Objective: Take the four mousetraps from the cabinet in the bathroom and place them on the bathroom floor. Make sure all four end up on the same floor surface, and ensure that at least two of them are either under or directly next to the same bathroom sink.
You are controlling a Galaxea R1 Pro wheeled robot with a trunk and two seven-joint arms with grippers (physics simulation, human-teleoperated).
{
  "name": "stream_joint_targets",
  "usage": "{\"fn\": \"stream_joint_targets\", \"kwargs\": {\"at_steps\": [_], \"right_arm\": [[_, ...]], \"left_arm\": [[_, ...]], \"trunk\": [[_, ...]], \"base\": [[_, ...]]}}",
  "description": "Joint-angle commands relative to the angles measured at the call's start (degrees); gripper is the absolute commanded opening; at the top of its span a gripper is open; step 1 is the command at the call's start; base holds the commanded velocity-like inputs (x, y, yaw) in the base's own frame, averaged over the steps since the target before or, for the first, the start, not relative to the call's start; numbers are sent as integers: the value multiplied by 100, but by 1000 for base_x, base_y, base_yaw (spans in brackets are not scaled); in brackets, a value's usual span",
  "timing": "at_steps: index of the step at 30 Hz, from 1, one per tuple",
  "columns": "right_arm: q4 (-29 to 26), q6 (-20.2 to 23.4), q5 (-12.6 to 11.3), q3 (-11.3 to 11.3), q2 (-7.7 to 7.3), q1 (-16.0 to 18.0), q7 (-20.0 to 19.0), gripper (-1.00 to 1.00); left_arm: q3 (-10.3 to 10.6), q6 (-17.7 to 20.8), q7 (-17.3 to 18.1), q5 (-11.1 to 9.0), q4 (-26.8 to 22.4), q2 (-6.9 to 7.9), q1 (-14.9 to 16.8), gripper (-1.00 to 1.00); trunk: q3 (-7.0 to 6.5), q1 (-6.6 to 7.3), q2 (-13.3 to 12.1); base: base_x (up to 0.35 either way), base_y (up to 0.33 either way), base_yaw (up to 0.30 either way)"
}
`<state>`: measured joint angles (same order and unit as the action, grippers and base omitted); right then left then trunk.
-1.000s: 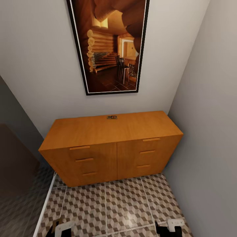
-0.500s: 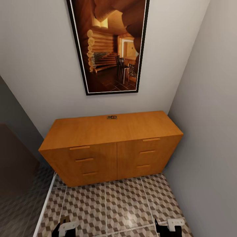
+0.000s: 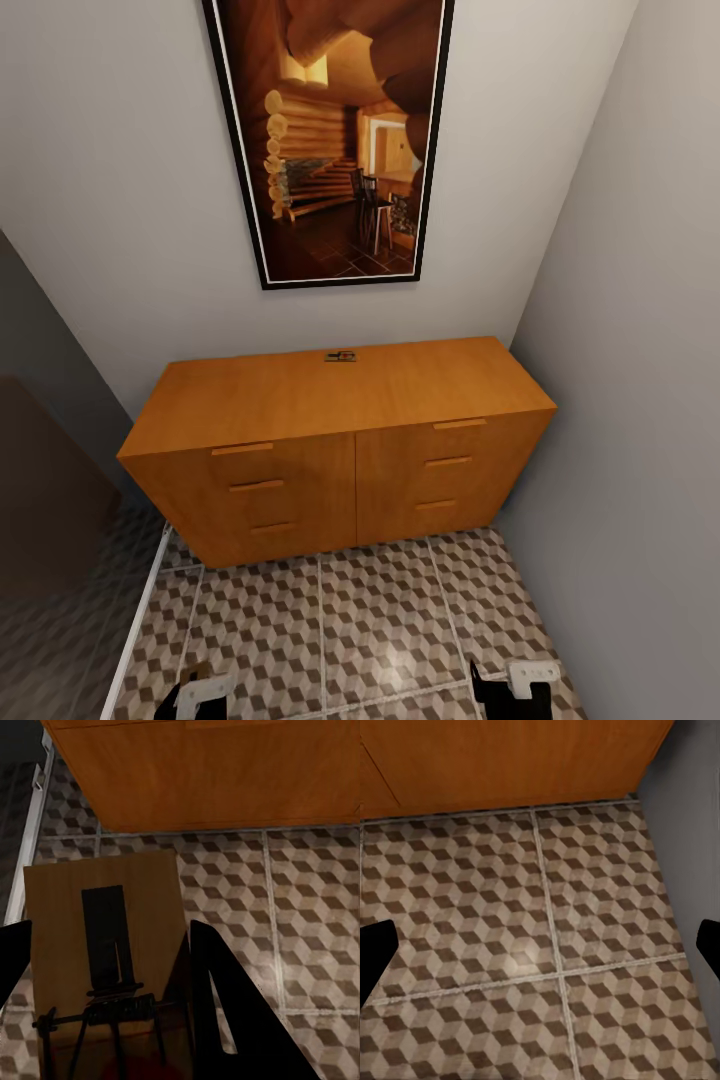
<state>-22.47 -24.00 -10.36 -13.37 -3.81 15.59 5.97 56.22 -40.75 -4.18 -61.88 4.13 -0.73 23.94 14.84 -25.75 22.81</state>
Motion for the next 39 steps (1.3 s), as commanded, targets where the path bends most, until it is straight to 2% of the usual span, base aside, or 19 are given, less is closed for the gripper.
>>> {"fn": "stream_joint_targets", "kwargs": {"at_steps": [1, 3, 6, 9, 13, 20, 23, 30, 35, 39], "right_arm": [[-13, -29, -35, -46, -6, 5, 34, 100], [-158, -41, 29, -34, -19, 5, 51, 100], [-706, 52, 124, -32, -34, 6, 82, 100], [-1407, 592, 243, -23, -52, 6, 98, 100], [-2510, 1602, 321, -5, -82, 3, 115, 100], [-4004, 2263, 340, -11, -317, 3, 281, 100], [-4746, 2841, 344, -14, -377, 2, 341, 100], [-6230, 4129, 349, -9, -407, -2, 482, 100], [-6845, 4778, 350, 13, -404, -3, 753, 100], [-7003, 4968, 356, 39, -402, 1, 846, 100]], "left_arm": [[39, -1, -67, 46, 18, -7, 6, -100], [39, 29, -66, 48, 18, -6, 6, -100], [39, 48, -66, 46, 18, -8, 6, -100], [39, 55, -66, 45, 18, -11, 6, -100], [39, 58, -66, 50, 18, -13, 6, -100], [39, 89, -66, 52, 18, -15, 6, -100], [39, 92, -66, 52, 18, -15, 6, -100], [39, 96, -67, 53, 18, -19, 6, -100], [39, 96, -66, 53, 18, -23, 6, -100], [39, 99, -66, 53, 18, -24, 6, -100]], "trunk": [[10, -3, 10], [10, -3, 10], [10, -3, 10], [10, -3, 10], [10, -3, 10], [10, -3, 10], [10, -3, 10], [10, -3, 10], [10, -3, 10], [10, -3, 10]], "base": [[0, 0, 0], [0, 0, 0], [0, 0, 0], [0, 0, 0], [0, 0, 0], [0, 0, 0], [0, 0, 0], [0, 0, 0], [0, 0, 0], [0, 0, 0]]}}
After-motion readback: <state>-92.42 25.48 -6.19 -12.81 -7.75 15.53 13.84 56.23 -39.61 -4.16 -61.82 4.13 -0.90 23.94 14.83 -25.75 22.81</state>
